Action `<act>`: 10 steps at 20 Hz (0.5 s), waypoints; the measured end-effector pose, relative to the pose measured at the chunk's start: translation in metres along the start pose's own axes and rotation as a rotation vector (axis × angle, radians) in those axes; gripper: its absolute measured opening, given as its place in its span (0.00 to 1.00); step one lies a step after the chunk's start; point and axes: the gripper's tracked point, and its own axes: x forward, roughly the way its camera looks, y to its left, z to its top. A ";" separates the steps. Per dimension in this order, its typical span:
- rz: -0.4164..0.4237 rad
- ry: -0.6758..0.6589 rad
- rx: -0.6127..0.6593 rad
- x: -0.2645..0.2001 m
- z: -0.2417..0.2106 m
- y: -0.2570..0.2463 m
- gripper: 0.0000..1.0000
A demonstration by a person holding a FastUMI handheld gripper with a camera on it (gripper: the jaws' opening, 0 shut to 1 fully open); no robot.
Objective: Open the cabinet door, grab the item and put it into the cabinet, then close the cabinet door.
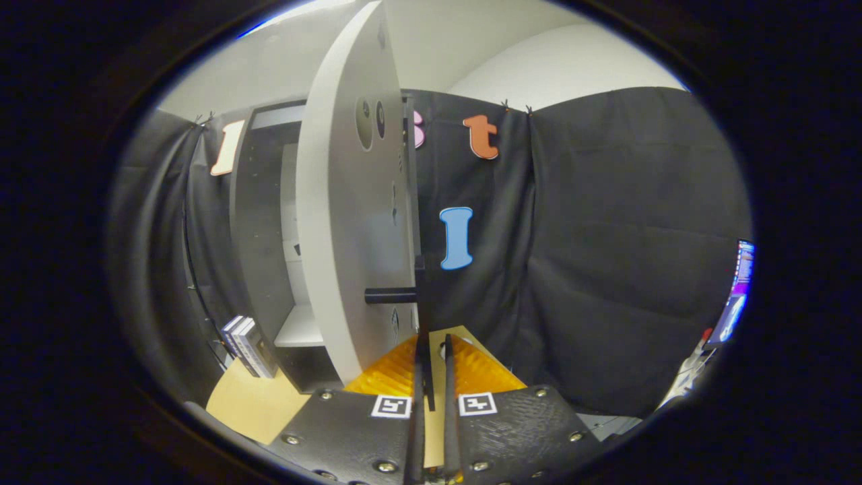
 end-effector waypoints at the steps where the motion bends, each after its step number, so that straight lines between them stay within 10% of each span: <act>1: 0.011 0.001 -0.002 0.000 -0.001 0.000 0.11; 10: -0.108 -0.006 -0.009 -0.015 -0.003 -0.056 0.11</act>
